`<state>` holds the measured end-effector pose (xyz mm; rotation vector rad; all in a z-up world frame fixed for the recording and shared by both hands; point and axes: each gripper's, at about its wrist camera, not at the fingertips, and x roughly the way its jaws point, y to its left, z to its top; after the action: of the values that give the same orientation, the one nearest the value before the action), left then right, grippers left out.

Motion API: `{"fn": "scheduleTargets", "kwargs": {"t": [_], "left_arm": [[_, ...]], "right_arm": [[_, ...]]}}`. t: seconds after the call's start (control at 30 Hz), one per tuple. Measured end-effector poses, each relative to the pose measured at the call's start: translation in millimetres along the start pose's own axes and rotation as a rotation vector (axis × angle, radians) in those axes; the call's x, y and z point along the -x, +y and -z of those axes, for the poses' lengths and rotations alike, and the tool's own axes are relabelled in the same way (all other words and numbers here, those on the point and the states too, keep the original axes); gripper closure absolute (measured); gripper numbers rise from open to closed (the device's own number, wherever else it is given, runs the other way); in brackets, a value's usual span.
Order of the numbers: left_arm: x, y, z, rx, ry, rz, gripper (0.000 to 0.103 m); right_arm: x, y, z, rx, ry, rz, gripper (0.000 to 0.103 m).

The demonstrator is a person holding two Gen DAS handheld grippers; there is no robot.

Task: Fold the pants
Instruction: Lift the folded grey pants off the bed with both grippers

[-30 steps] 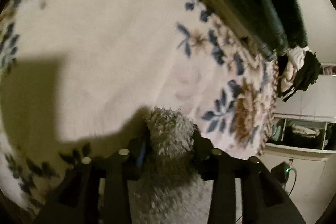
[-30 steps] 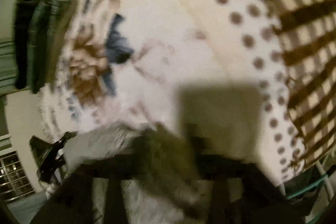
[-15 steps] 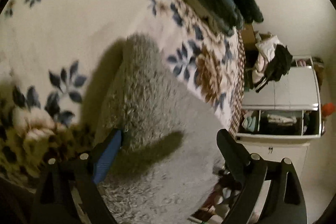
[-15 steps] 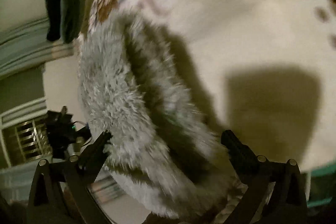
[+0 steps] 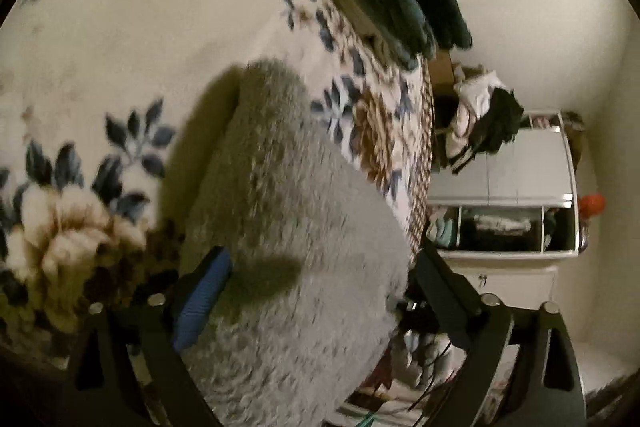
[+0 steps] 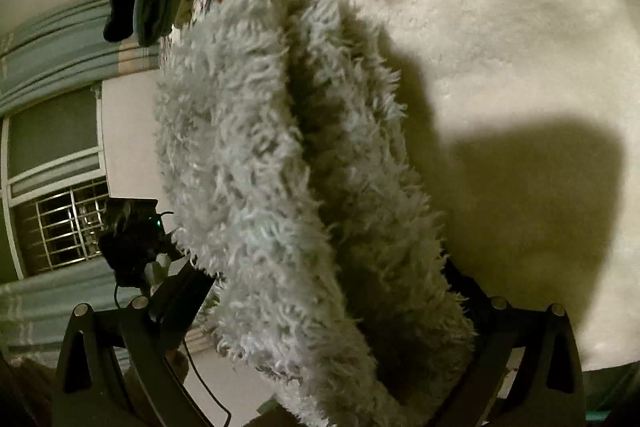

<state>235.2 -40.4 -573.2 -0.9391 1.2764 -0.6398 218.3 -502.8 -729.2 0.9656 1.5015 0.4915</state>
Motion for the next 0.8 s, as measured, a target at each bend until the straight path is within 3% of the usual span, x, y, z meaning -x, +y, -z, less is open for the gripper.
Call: {"fn": "scheduleTargets", "kwargs": {"t": [0.17, 0.33, 0.43, 0.47, 0.5, 0.53, 0.57, 0.6, 0.8], "left_arm": [[-33, 26, 8, 0.024, 0.076, -0.081, 0.002], [-61, 41, 7, 0.086, 0.137, -0.044, 0.002], [-59, 33, 8, 0.068, 0.107, -0.020, 0.002], [-56, 30, 9, 0.059, 0.094, -0.011, 0.005], [-54, 26, 10, 0.055, 0.082, 0.007, 0.011], [-50, 23, 11, 0.052, 0.072, 0.014, 0.018], [-45, 20, 12, 0.049, 0.059, 0.022, 0.033], [-42, 18, 13, 0.049, 0.052, 0.027, 0.038], [-29, -8, 10, 0.034, 0.030, 0.035, 0.043]], "right_arm": [[-11, 7, -13, -0.015, 0.021, 0.015, 0.000], [-22, 21, -23, 0.006, 0.043, 0.068, 0.000], [-19, 25, -24, -0.003, -0.008, 0.068, 0.001], [-17, 27, -21, -0.001, -0.039, 0.074, 0.011], [-14, 28, -20, -0.003, -0.056, 0.072, 0.027], [-11, 29, -18, -0.007, -0.081, 0.060, 0.034], [-6, 32, -17, -0.009, -0.110, 0.051, 0.042], [-5, 36, -15, -0.006, -0.126, 0.050, 0.047], [9, 63, 1, 0.012, -0.165, 0.056, 0.055]]}}
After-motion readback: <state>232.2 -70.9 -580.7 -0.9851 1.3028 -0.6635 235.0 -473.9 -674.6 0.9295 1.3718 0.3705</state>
